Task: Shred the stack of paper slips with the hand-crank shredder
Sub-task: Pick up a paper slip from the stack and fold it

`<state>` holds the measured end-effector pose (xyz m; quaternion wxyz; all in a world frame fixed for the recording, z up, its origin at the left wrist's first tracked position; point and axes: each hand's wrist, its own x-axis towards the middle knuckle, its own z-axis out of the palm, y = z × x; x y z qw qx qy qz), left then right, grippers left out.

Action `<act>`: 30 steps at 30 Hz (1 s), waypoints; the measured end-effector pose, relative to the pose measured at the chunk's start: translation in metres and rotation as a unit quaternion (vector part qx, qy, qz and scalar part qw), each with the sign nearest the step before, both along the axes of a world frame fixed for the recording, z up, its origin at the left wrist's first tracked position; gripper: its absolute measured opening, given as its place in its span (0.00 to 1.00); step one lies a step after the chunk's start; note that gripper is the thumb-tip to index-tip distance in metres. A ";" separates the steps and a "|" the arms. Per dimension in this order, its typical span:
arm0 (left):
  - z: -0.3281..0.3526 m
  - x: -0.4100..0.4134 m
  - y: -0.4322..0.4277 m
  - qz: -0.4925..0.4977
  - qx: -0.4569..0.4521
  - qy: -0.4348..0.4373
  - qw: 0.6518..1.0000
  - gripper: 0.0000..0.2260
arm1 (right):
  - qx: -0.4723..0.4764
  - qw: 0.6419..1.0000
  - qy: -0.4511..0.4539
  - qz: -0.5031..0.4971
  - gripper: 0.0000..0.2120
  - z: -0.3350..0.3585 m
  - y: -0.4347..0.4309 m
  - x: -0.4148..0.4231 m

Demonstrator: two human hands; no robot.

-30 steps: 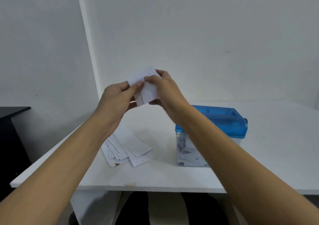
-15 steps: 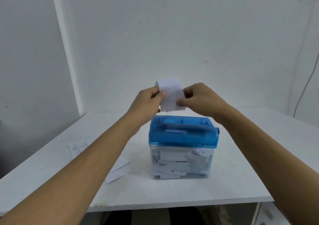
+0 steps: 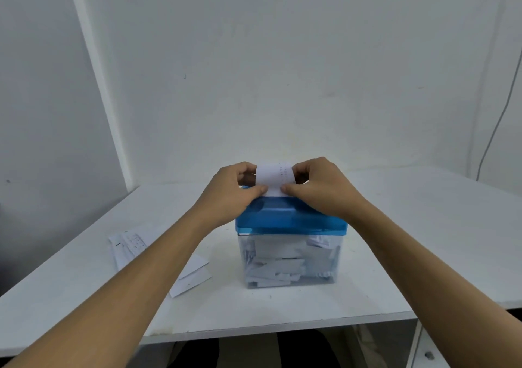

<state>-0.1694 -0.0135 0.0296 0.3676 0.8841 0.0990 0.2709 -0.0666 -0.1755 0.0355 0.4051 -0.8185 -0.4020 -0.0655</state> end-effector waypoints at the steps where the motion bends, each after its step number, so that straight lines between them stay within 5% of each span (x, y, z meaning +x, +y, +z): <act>1: -0.001 0.000 -0.001 -0.001 0.002 0.001 1.000 0.11 | 0.004 1.000 0.006 -0.006 0.04 -0.001 0.000 0.001; 10: -0.016 0.005 -0.014 -0.019 -0.029 0.036 0.999 0.21 | 0.022 1.000 0.010 0.004 0.06 0.000 -0.001 0.003; 15: -0.035 -0.004 -0.013 0.007 -0.022 0.017 1.000 0.35 | -0.051 0.999 -0.001 0.002 0.07 -0.003 0.009 0.001; 24: -0.013 0.002 -0.017 0.019 0.050 0.090 0.994 0.20 | -0.066 0.998 0.011 -0.019 0.11 -0.003 0.005 0.003; 27: -0.020 0.004 -0.020 0.013 -0.018 0.051 0.998 0.23 | -0.057 0.998 0.022 -0.016 0.13 -0.004 0.005 0.006; 30: -0.033 0.006 -0.019 0.028 -0.043 -0.025 0.998 0.16 | -0.068 0.998 0.013 -0.007 0.14 -0.004 0.006 0.007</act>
